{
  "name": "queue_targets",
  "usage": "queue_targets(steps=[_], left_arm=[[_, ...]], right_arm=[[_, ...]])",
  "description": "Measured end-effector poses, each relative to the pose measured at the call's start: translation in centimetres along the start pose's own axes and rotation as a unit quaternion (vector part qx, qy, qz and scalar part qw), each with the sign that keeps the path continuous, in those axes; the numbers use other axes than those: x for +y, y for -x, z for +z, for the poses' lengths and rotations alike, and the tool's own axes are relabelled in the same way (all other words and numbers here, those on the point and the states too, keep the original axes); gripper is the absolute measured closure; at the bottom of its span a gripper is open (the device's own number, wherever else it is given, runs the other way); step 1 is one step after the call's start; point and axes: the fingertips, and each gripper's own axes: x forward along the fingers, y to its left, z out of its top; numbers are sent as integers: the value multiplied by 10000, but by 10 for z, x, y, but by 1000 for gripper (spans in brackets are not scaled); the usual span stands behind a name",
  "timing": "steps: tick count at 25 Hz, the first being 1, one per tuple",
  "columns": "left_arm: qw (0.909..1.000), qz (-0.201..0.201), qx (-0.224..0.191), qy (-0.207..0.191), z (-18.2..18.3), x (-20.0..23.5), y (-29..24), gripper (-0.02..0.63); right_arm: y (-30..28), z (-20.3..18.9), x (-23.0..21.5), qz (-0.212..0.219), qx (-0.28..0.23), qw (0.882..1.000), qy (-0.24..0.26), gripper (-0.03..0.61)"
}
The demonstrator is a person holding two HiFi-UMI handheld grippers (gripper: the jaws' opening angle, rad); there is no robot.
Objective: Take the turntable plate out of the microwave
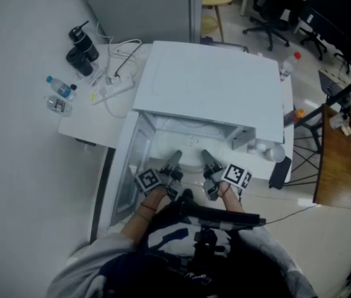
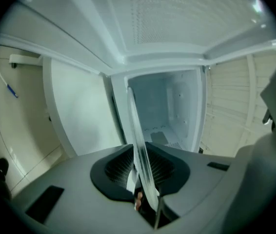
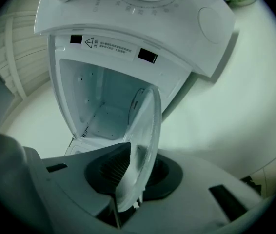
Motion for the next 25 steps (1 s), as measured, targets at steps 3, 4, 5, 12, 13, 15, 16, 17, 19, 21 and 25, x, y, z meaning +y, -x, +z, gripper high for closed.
queue_targets(steps=[3,4,5,12,13,15,16,17,19,21,25], left_arm=[[9999,82,-21,-91,10,10,-12,559],[9999,118,8,-87,11,12,-14,560],[9998,194,33,-95,11,14,-14,569],[9966,674,233,-414,4,15,-4,577],[9964,654,263,-474,1,14,-4,573],[9964,556,304,-558,-4,10,-3,564],[9964,529,294,-587,-5,8,-2,563],[9964,515,267,-610,-7,5,-1,561],[9962,508,187,-678,-11,-3,4,560],[9959,476,112,-764,-15,-10,8,560],[9952,478,-31,-851,-26,-25,20,560]], right_arm=[[2,0,-2,-101,7,9999,94,517],[3,-1,-5,-178,17,9997,168,515],[3,-1,-6,-232,31,9995,210,510],[10,-5,2,-281,119,9983,496,492],[12,-6,2,-309,143,9977,581,488],[16,-7,6,-267,154,9972,683,486],[17,-8,11,-192,147,9972,703,486],[18,-9,16,-97,146,9973,717,485],[22,-12,24,72,160,9969,765,480],[29,-13,26,119,160,9962,842,480],[49,-15,28,71,179,9943,1048,480]])
